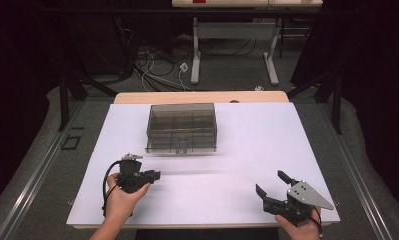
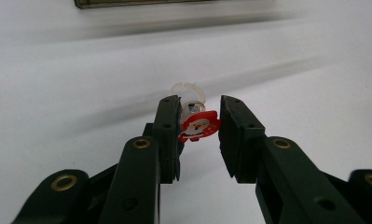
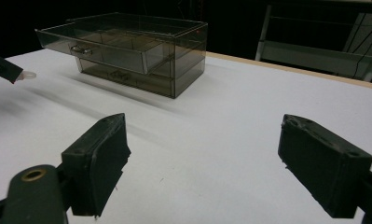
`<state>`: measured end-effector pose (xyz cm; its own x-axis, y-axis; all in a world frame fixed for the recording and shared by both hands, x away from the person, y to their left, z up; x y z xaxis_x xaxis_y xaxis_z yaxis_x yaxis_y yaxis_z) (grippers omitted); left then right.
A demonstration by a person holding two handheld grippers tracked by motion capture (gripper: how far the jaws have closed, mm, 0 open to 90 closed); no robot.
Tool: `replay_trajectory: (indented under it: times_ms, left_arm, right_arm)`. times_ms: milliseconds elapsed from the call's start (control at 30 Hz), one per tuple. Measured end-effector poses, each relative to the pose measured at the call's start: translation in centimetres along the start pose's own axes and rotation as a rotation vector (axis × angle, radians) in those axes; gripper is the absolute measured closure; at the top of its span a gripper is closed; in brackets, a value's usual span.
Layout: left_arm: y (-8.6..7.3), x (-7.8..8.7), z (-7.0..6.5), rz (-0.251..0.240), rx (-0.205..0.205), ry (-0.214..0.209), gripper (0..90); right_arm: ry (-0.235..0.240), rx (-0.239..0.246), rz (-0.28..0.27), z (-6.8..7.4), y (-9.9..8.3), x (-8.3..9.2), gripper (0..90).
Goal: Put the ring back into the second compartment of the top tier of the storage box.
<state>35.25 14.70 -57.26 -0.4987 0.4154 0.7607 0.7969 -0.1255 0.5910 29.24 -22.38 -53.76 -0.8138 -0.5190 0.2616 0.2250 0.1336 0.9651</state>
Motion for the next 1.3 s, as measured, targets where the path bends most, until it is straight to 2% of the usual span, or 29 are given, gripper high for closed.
replay_trajectory:
  times_ms: [533,867,1167,1300]
  left_arm:
    - [0.6,0.9,-0.2,-0.055,-0.014,-0.004,68.9]
    - [1.3,1.9,-0.3,-0.142,-0.037,-0.007,68.9]
    - [1.7,2.4,-0.4,-0.187,-0.043,-0.007,68.9]
    - [2.0,2.8,-0.5,-0.232,-0.048,-0.008,68.9]
  right_arm:
    - [-0.001,0.002,0.001,0.0,0.0,0.0,15.1]
    - [-0.002,0.003,0.001,0.0,0.0,0.0,15.1]
    - [0.000,0.004,0.002,0.0,0.0,0.0,15.1]
    - [-0.001,0.003,0.002,0.0,0.0,0.0,15.1]
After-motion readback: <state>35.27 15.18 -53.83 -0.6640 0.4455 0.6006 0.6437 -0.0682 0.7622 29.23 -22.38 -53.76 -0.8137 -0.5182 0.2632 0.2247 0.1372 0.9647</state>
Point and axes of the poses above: each handheld gripper's, and its own axes: x roughly backward along the jaws, y roughly out of its top, z roughly to its left, the point moved 8 cm from there along -x, roughly forward along the jaws, and after that the axes turned 5 degrees about y, right-handed, at the moved point
